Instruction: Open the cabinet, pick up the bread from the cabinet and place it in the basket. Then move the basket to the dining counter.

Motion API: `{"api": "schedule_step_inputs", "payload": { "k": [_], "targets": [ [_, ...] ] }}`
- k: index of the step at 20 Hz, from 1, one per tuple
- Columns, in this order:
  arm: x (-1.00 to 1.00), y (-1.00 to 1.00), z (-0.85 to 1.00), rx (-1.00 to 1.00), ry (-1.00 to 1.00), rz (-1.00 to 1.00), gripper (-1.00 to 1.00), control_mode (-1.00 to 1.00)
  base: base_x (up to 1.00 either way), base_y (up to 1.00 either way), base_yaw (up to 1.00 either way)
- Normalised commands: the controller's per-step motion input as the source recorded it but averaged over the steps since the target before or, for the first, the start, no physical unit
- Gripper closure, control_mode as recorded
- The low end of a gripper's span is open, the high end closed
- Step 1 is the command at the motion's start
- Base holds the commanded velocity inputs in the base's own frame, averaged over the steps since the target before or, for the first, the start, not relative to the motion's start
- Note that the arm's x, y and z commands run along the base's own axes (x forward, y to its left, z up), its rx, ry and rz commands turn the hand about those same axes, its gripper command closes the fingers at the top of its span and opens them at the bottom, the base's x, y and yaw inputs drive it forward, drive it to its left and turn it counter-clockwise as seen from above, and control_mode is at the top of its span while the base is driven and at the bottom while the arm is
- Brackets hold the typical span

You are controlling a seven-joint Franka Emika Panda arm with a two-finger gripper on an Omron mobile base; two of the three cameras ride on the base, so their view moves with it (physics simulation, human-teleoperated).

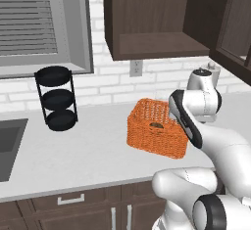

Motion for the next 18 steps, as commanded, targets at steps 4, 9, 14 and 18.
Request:
{"api": "schedule_step_inputs", "payload": {
  "k": [4, 9, 14, 18],
  "targets": [
    [0.11, -0.23, -0.24, 0.02, 0.00, 0.00, -1.00, -1.00, 0.00, 0.00, 0.00],
    [0.24, -0.16, -0.17, 0.00, 0.01, 0.00, -1.00, -1.00, 0.00, 0.00, 0.00],
    [0.29, -0.06, -0.16, 0.00, 0.00, 0.00, -1.00, -1.00, 0.00, 0.00, 0.00],
    [0.18, -0.12, -0.25, 0.00, 0.01, 0.00, -1.00, -1.00, 0.00, 0.00, 0.00]
  ]
}}
